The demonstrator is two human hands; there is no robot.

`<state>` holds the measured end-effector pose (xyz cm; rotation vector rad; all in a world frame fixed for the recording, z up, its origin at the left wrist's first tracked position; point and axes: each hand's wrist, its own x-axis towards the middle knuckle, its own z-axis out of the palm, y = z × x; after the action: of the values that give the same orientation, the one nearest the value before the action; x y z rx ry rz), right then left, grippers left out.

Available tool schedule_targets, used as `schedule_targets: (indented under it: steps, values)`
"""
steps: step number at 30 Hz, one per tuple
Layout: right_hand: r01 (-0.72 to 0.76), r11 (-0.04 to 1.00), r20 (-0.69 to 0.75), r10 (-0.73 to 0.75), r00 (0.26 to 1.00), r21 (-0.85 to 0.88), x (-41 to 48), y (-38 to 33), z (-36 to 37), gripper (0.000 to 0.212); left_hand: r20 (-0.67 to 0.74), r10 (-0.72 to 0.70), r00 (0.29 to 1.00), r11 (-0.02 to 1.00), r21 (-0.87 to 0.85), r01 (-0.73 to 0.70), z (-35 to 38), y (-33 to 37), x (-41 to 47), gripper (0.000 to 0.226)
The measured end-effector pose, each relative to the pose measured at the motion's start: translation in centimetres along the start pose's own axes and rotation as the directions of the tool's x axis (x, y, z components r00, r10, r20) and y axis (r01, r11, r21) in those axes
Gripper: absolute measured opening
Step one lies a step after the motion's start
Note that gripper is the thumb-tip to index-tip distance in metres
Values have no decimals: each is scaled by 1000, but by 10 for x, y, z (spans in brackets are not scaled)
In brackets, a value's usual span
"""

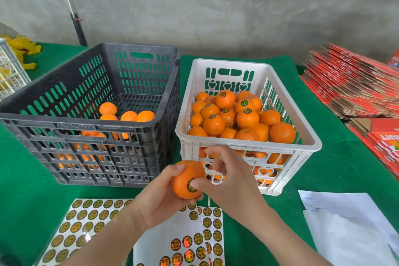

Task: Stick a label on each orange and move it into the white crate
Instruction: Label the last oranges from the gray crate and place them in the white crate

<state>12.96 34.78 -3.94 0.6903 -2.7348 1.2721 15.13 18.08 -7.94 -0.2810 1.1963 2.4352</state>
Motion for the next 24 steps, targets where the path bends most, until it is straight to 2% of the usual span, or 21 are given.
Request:
schedule_targets:
  steps: [3, 7, 10, 11, 12, 13, 14, 15, 16, 18, 20, 22, 24]
  values:
    - [41, 997, -10, -40, 999, 67, 0, 1, 0, 44, 2, 58, 998, 990, 132, -58, 6, 8, 0, 72]
    - [245, 952, -112, -227, 967, 184, -2, -4, 4, 57, 96, 231, 968, 925, 287, -250, 29, 30, 4, 55]
    - [299, 940, -266, -249, 931, 164, 19, -7, -4, 64, 73, 353, 933, 789, 513, -339, 53, 51, 14, 32]
    - [296, 941, -308, -236, 921, 166, 31, -6, -9, 65, 38, 457, 889, 685, 623, -379, 56, 59, 24, 30]
    - [288, 942, -341, -218, 915, 173, 46, -4, -15, 65, 20, 538, 843, 597, 697, -397, 59, 68, 35, 37]
    - [265, 946, -356, -186, 916, 187, 63, -2, -21, 64, 26, 560, 828, 559, 726, -400, 64, 78, 45, 46]
    - [217, 955, -353, -136, 926, 200, 83, 2, -26, 64, 59, 592, 804, 474, 781, -406, 64, 84, 56, 46]
    - [147, 971, -336, -77, 939, 190, 105, 7, -29, 64, 84, 619, 781, 355, 857, -374, 62, 87, 68, 36]
    - [67, 988, -312, -20, 950, 142, 128, 13, -31, 65, 91, 620, 779, 216, 935, -281, 59, 88, 80, 28]
    - [-76, 997, -238, 74, 968, -1, 171, 28, -31, 67, 97, 580, 809, -13, 994, -110, 52, 84, 94, 27]
    - [-176, 976, -142, 157, 977, -129, 203, 43, -25, 68, 114, 571, 813, -95, 993, -73, 47, 77, 99, 29]
    - [-218, 936, -31, 218, 976, -276, 220, 53, -16, 63, 98, 586, 804, -91, 994, -55, 45, 76, 103, 28]
    - [-196, 898, 51, 234, 971, -393, 228, 57, -5, 58, 98, 605, 790, -94, 994, -52, 43, 76, 106, 25]
